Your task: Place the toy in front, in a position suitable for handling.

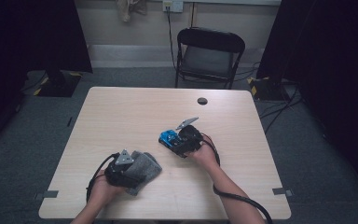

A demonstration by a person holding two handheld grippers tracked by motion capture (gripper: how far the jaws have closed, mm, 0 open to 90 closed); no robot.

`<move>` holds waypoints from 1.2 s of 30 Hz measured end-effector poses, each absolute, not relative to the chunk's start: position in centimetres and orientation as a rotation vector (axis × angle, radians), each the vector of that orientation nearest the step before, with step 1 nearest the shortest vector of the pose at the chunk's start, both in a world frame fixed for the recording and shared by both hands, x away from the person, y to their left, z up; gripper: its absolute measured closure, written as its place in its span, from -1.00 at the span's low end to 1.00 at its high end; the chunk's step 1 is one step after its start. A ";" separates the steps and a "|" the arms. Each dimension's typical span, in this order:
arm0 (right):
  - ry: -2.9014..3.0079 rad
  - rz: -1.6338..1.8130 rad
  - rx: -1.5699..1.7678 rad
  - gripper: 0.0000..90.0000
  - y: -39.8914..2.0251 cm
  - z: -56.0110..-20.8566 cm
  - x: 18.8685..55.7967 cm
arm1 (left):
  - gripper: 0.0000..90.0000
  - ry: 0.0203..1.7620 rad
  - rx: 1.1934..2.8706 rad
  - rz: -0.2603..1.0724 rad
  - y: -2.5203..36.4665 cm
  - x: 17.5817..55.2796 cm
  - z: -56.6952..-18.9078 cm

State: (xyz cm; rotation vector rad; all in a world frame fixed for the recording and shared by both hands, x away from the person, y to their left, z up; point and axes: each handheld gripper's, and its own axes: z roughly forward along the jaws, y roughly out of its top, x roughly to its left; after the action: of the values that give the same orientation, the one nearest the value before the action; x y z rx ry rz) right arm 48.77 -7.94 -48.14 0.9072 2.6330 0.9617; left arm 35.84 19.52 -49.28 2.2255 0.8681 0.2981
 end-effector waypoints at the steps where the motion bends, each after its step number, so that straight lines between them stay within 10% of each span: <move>1: 2.634 0.964 0.920 -0.66 -8.0 -48.0 48.8 | -0.61 0.871 2.225 0.294 19.5 35.8 -49.3; 36: 2.606 0.989 0.952 -0.74 -11.9 -48.6 45.8 | -0.61 0.873 2.230 0.297 19.4 35.8 -49.2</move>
State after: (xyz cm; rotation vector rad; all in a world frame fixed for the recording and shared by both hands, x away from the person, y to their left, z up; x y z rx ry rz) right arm 45.81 -11.85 -48.62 0.9522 2.6059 0.9890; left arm 35.83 19.43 -49.25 2.2296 0.8735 0.2967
